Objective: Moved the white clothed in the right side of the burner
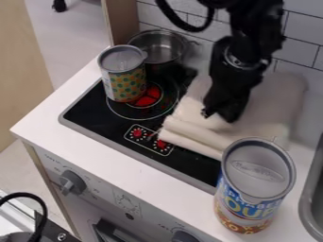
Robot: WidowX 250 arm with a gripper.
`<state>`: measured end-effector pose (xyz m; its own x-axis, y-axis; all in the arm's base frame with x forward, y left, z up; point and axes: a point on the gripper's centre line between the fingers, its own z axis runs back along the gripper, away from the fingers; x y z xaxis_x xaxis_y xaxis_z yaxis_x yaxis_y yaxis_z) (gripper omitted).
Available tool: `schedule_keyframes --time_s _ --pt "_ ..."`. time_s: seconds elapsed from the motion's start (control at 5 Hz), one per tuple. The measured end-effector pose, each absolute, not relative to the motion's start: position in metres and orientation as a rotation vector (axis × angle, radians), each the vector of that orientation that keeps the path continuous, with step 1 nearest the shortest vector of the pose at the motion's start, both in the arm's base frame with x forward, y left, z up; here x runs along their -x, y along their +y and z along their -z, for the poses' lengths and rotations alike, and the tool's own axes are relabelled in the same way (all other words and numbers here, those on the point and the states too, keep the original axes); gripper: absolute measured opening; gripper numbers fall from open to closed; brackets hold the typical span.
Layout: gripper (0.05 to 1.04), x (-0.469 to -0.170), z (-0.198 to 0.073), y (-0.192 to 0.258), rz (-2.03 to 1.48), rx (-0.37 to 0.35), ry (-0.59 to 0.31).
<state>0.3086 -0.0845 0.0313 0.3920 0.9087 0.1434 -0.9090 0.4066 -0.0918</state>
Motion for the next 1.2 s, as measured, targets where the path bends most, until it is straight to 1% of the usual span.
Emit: schedule_keyframes --time_s 0.2,0.4,0.6,0.8,1.0,1.2 --pt "0.052 -0.307 -0.031 -0.094 -1.151 0.001 -0.203" --pt "0.052 -0.313 -0.032 -0.102 -1.14 -0.008 -0.209" --pt "0.065 -0.315 -0.034 -0.102 -1.135 -0.006 -0.222" --pt "0.2 -0.31 -0.039 -0.093 -1.094 -0.027 -0.234" --pt "0.434 -0.308 -0.053 -0.08 -1.062 -0.042 -0.23" --pt "0.73 -0.307 -0.074 -0.071 -1.057 -0.016 -0.315"
